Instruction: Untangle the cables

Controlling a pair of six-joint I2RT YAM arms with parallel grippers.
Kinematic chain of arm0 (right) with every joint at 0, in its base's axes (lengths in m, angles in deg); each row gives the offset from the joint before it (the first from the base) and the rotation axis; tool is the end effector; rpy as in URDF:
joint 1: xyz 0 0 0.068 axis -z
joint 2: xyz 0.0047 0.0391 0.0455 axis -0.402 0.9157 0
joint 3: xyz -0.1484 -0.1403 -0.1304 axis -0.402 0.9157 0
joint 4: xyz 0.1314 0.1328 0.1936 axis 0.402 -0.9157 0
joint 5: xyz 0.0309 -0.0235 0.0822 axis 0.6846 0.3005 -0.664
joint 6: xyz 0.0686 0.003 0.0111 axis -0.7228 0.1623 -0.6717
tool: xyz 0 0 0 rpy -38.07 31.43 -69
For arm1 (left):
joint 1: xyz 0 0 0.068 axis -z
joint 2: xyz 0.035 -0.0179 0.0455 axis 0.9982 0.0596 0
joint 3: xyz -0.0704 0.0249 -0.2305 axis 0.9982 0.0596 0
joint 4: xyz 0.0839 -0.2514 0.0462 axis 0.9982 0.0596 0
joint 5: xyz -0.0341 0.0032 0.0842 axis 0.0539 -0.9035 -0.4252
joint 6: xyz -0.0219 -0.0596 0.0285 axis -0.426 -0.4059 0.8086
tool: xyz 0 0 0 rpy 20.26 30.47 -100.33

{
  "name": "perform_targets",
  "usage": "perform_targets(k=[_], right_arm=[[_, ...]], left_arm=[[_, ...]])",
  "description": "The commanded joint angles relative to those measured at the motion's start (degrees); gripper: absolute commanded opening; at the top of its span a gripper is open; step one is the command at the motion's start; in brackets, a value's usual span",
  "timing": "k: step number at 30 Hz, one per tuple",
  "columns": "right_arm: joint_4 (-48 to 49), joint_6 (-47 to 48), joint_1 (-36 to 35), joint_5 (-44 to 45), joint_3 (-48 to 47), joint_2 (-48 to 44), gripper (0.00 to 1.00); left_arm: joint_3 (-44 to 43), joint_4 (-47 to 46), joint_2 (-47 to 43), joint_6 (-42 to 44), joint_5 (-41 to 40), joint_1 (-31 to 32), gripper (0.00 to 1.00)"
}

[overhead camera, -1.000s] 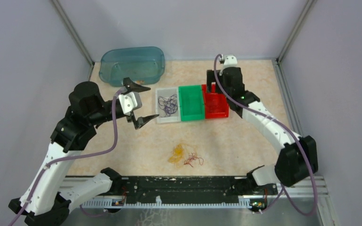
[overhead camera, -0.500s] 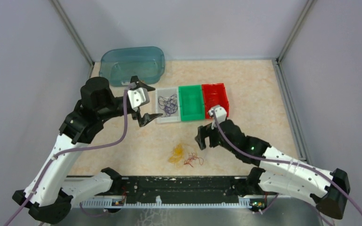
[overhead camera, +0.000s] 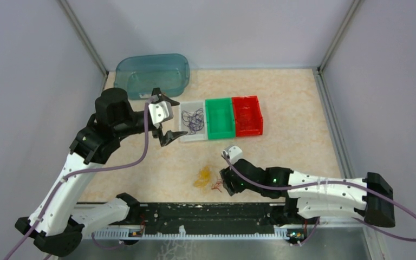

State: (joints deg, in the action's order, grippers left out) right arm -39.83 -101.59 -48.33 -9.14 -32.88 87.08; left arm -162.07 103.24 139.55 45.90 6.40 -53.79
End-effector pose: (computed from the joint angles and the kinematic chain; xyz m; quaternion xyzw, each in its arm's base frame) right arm 0.0861 0.2120 0.1797 -0.2765 0.8750 0.2047 0.3407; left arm 0.1749 -0.1495 0.4152 0.5579 0.5508 -0.2281 0.5774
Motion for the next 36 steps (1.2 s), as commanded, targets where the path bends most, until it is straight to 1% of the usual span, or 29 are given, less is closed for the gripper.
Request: perform_targets(k=[1, 4, 9, 11, 14, 15, 20, 25, 27, 31, 36], right_arm=[[4.2, 1.6, -0.7, 0.9, 1.1, 2.5, 0.56], [7.3, 1.8, -0.7, 0.8, 2.7, 4.7, 0.52], [13.1, 0.9, -0.7, -0.5, 5.7, 7.9, 0.37], [14.0, 1.1, -0.7, 0.6, 6.0, 8.2, 0.27], [13.5, 1.6, -0.7, 2.1, 5.2, 7.1, 0.04], [12.5, 2.0, -0.7, 2.8, 4.0, 6.4, 0.0], [3.4, 3.6, -0.8, 4.0, -2.0, 1.1, 0.0], [-1.2, 6.4, -0.7, 2.6, -11.1, -2.4, 0.0], [-1.0, 8.5, -0.7, 0.7, -14.9, -1.4, 0.0], [0.9, 13.2, -0.7, -3.1, -22.2, 4.0, 0.0], [2.8, 18.9, -0.7, -5.4, -28.2, 11.2, 0.0]], left_arm=[[0.3, 1.0, -0.5, 0.0, 1.2, -0.1, 1.0], [0.6, 1.0, -0.9, 0.0, 1.2, -0.1, 1.0], [0.1, 1.0, -0.7, -0.2, 1.4, -0.1, 1.0], [-0.1, 1.0, -0.6, -0.4, 1.3, -0.1, 1.0], [0.1, 1.0, -0.6, -0.6, 1.4, -0.1, 1.0], [0.4, 1.0, -0.6, -0.7, 1.5, -0.1, 1.0], [2.5, 0.5, -1.6, -0.5, 3.0, -0.1, 1.0], [6.4, 0.0, -3.4, -1.0, 7.0, -0.1, 1.0], [8.6, -0.4, -4.3, -1.7, 8.8, 0.0, 1.0], [12.5, -1.6, -6.7, -2.3, 13.0, 0.0, 1.0], [15.8, -3.3, -8.5, -1.5, 15.0, 0.0, 1.0]])
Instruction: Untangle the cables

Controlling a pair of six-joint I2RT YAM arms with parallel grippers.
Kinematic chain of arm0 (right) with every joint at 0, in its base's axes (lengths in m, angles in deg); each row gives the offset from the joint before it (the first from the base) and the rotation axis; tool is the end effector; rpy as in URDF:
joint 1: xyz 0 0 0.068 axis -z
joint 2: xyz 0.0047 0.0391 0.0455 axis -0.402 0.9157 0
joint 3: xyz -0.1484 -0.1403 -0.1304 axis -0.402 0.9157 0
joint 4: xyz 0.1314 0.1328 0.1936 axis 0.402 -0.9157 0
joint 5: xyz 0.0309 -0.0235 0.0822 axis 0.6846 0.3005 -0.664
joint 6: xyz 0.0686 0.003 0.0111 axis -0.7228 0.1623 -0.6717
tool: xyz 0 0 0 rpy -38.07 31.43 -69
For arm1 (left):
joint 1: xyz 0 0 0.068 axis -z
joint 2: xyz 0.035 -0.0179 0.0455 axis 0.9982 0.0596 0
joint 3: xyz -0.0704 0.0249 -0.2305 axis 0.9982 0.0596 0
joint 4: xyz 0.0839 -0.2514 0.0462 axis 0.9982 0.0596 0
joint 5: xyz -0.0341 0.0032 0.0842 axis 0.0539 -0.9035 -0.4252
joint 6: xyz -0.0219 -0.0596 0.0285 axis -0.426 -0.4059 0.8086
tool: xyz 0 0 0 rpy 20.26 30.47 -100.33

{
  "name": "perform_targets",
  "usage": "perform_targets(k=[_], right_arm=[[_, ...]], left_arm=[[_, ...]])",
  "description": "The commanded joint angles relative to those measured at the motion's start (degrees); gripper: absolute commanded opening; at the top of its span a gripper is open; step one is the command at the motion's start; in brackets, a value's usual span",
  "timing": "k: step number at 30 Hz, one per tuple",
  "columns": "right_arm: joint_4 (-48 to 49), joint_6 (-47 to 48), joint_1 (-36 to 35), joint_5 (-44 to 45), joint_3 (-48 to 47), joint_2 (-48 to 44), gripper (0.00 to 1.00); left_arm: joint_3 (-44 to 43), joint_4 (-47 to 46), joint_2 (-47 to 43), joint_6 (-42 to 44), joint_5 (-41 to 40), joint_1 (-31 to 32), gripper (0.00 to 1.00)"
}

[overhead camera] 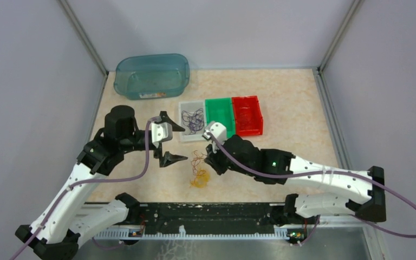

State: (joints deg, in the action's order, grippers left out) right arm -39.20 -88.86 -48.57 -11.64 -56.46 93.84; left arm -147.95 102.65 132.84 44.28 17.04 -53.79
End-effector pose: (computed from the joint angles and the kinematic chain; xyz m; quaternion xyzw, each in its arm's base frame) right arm 0.0962 0.2546 0.3016 -0.3358 0.7849 0.2826 0.4375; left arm 0.1568 -0.1475 0.3585 0.5836 0.5467 -0.3180 0.5094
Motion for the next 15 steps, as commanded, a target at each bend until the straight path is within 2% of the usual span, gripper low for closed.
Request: perform_targets(k=[1, 5, 11, 15], right_arm=[[2.9, 6.8, -0.5, -2.8, -5.4, 5.4, 0.0], [6.6, 8.4, -0.5, -2.7, -6.5, 7.5, 0.0], [11.5, 9.3, -0.4, -4.9, -5.5, 7.5, 0.0], [12.2, 9.3, -0.4, -6.7, -5.8, 7.6, 0.0]], left_arm=[[2.3, -2.8, -2.0, 0.4, 4.5, 0.0, 1.0], [4.4, -1.2, -2.8, 2.4, 7.0, 0.0, 0.94], [8.1, -1.2, -4.0, 5.1, 5.6, 0.0, 0.8], [9.6, -3.9, -4.0, 3.9, 5.2, 0.0, 0.73]])
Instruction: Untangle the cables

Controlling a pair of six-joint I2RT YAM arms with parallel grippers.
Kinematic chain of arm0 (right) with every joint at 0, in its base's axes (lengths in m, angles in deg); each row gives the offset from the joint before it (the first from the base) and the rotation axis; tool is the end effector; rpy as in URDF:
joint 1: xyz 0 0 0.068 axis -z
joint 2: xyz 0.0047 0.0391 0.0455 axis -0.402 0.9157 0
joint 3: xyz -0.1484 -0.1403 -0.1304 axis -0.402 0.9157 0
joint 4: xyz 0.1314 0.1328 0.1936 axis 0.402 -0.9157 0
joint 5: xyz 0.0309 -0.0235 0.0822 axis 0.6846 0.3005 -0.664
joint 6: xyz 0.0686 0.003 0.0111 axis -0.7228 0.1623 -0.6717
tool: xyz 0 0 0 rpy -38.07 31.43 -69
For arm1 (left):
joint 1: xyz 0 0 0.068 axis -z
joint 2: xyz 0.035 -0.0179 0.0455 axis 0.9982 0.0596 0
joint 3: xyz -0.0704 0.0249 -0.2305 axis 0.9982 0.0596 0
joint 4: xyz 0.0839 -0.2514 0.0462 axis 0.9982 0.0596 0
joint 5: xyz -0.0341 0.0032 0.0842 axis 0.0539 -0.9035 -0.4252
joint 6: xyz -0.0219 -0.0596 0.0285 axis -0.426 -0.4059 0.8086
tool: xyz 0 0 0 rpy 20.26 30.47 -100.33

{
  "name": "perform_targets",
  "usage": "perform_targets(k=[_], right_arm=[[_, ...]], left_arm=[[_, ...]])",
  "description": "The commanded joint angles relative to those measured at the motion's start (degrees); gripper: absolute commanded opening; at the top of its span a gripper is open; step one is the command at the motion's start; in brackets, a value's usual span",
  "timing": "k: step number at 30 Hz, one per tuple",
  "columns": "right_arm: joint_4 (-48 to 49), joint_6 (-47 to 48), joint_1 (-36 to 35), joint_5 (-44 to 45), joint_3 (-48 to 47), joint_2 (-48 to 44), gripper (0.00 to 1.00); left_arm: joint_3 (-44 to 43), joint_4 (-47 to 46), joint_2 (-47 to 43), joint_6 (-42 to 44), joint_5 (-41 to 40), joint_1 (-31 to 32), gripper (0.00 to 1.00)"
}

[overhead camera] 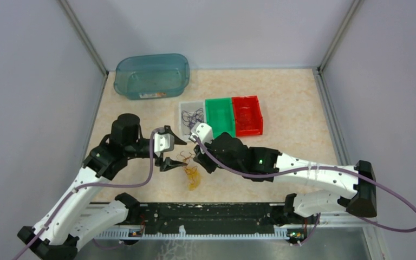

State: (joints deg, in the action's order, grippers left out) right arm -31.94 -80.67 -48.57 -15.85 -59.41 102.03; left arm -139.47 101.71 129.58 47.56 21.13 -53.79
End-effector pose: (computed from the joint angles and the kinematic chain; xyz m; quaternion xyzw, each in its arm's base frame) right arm 0.1033 0.2901 0.2964 -0.4028 0.7448 0.2861 0.4485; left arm 0.1495 -0.1462 0.3214 0.6073 0.5324 -0.3393 0.4823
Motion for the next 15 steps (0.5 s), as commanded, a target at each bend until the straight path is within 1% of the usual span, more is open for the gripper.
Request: perform_targets(k=[1, 6, 11, 15], right_arm=[[5.2, 1.2, -0.4, -2.8, -2.9, -0.5, 0.0], [5.8, 1.6, -0.4, -4.7, -3.1, -0.3, 0.0], [6.5, 1.5, -0.4, -5.3, -3.0, 0.3, 0.0], [7.1, 0.8, -0.4, -5.5, -3.2, 0.8, 0.0]], left_arm=[[1.4, -3.8, -0.6, 0.1, 1.3, 0.0, 0.71], [1.0, -6.3, -0.1, -1.7, 2.9, 0.0, 0.56], [0.5, -5.8, 0.8, -1.5, 4.1, 0.0, 0.48], [0.5, -5.6, 1.4, -1.8, 3.2, 0.2, 0.32]])
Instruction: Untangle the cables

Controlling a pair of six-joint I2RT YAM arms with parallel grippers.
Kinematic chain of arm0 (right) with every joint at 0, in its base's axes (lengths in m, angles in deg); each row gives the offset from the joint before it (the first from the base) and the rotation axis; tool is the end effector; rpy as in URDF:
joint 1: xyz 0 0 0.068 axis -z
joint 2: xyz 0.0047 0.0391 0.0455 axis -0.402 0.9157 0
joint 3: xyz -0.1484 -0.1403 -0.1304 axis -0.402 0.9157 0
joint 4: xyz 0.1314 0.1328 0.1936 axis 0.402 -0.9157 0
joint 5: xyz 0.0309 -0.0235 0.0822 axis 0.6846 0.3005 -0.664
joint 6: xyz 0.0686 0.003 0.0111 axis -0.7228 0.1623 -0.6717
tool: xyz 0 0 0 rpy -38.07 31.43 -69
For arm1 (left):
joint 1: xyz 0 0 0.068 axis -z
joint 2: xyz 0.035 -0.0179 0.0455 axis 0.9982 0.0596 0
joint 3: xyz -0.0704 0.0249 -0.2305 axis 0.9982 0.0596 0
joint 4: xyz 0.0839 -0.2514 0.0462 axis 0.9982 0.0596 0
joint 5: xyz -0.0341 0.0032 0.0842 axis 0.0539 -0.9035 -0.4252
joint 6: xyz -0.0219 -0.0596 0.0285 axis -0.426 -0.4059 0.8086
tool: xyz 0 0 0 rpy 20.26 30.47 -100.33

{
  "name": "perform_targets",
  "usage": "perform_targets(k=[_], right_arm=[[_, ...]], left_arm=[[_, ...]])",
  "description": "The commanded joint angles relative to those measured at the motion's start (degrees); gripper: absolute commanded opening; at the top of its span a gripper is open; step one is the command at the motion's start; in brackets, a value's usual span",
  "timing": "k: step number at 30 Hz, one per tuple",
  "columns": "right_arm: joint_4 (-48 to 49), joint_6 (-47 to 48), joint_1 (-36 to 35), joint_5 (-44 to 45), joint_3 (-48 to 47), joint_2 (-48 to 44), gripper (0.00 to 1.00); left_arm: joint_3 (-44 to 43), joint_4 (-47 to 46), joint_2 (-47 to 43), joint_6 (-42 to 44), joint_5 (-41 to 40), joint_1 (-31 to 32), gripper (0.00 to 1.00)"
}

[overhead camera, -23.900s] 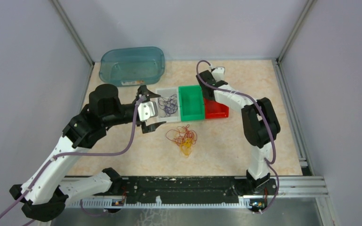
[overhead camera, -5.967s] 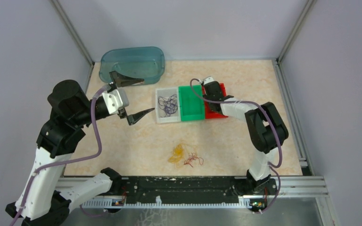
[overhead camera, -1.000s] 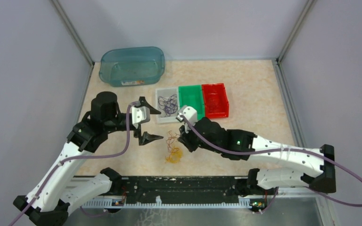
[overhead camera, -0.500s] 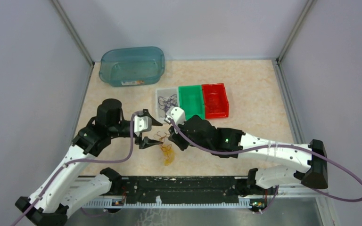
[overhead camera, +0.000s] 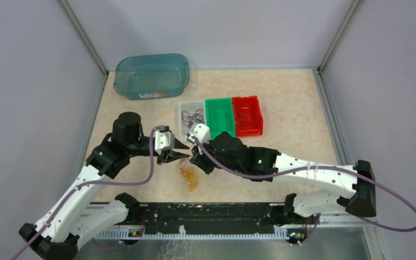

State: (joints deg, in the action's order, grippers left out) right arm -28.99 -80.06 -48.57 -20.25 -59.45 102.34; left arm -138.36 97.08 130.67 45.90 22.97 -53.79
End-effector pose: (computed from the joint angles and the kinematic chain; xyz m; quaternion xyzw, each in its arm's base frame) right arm 0.1006 0.2956 0.3009 -0.4176 0.7238 0.3226 0.4446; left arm 0.1550 -0.1511 0.3198 0.6037 0.5196 -0.3540 0.4902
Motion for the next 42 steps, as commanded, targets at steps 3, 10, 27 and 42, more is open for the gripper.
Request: perform_targets(k=[3, 10, 27, 42], right_arm=[[5.3, -0.4, -0.4, -1.0, -2.9, 0.4, 0.0], [6.8, -1.3, -0.4, -1.4, -2.8, 0.5, 0.0], [9.6, -4.6, -0.3, -3.4, -2.8, 1.5, 0.0], [17.0, -13.9, 6.7, -3.4, 9.3, -11.3, 0.59]], left_arm=[[-0.6, -1.0, 0.4, 0.6, -0.6, 0.2, 0.28], [0.3, -2.5, 0.1, -0.3, -2.9, 0.3, 0.45], [4.0, -5.3, -4.1, 4.0, -4.0, 0.6, 0.18], [4.2, -15.6, -9.7, 3.6, -10.3, 0.6, 0.0]])
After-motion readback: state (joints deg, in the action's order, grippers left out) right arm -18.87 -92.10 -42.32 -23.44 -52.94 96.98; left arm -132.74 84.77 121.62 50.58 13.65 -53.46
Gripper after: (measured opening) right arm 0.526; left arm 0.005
